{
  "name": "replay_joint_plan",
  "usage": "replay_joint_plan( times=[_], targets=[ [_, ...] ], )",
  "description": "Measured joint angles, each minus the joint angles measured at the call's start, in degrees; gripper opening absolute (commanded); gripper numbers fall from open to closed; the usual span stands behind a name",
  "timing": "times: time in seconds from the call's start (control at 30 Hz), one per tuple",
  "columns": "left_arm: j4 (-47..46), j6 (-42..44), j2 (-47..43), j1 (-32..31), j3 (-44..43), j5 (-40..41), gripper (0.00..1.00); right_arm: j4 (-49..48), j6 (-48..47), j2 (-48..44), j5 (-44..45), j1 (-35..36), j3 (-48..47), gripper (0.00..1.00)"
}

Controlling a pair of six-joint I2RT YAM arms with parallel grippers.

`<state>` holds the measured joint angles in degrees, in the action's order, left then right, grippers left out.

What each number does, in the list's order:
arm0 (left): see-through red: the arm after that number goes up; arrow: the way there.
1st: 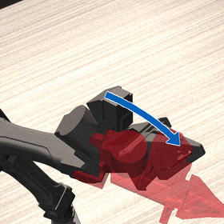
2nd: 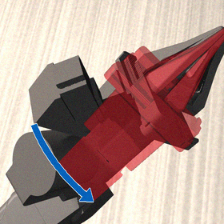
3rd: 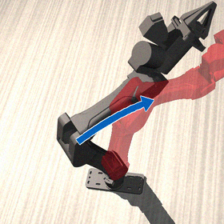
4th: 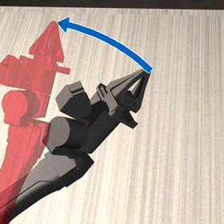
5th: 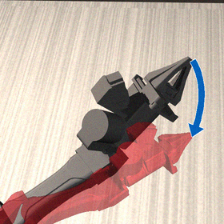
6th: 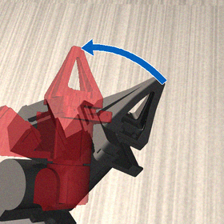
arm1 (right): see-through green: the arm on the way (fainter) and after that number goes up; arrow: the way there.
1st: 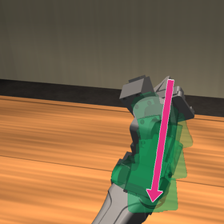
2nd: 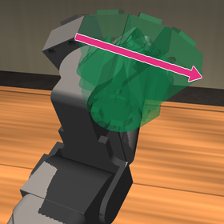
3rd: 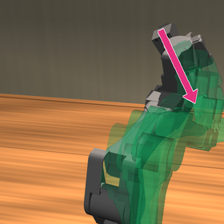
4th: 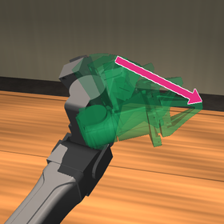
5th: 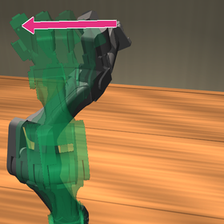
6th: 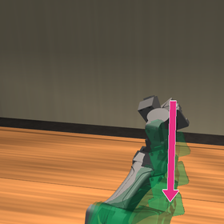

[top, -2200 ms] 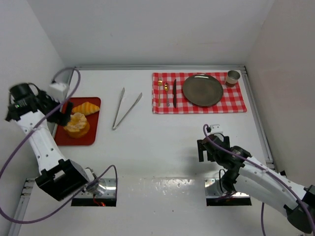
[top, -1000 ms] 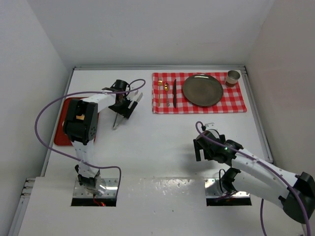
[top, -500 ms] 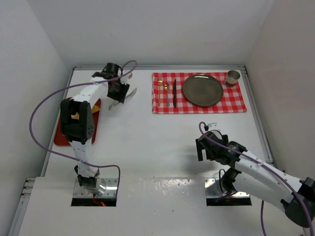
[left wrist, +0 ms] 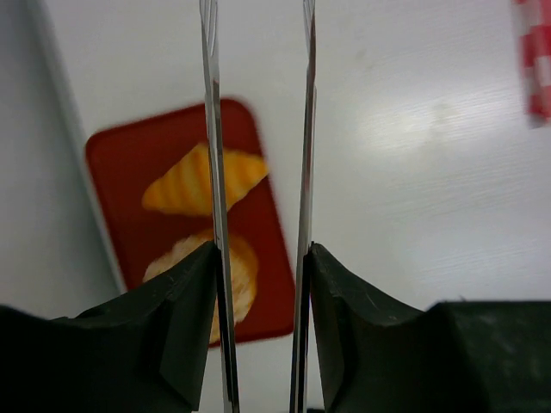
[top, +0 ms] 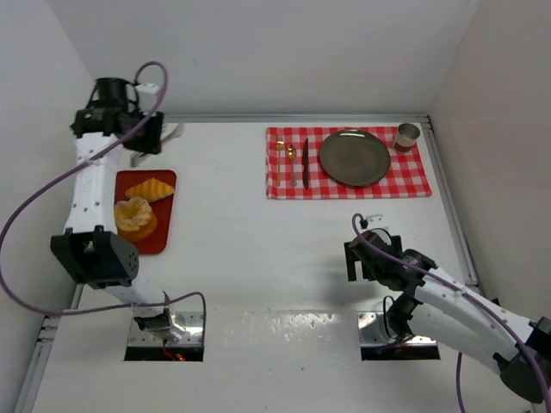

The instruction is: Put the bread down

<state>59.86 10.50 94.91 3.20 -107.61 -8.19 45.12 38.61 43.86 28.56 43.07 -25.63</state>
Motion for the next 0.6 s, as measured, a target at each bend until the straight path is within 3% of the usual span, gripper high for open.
replay_joint_plan(
  times=[0.17, 0.3, 0.6],
  targets=[
    [2.0, 2.4, -11.8, 15.1, 12.2, 2.0, 0.51, -0.8, -0.3, -0.6, -0.1, 0.0, 0.8, 0.99],
    [4.1, 5.0, -20.4, 23.7, 22.4, 2.4, 0.52, -2.5, -1.5, 1.0, -0.9, -0.1, 0.8, 0.99],
    [3.6, 9.4, -24.2, 37.1, 29.9, -3.3, 0.52, -3.8, -4.4, 9.0, -4.6, -0.2, -1.9, 0.99]
  ],
)
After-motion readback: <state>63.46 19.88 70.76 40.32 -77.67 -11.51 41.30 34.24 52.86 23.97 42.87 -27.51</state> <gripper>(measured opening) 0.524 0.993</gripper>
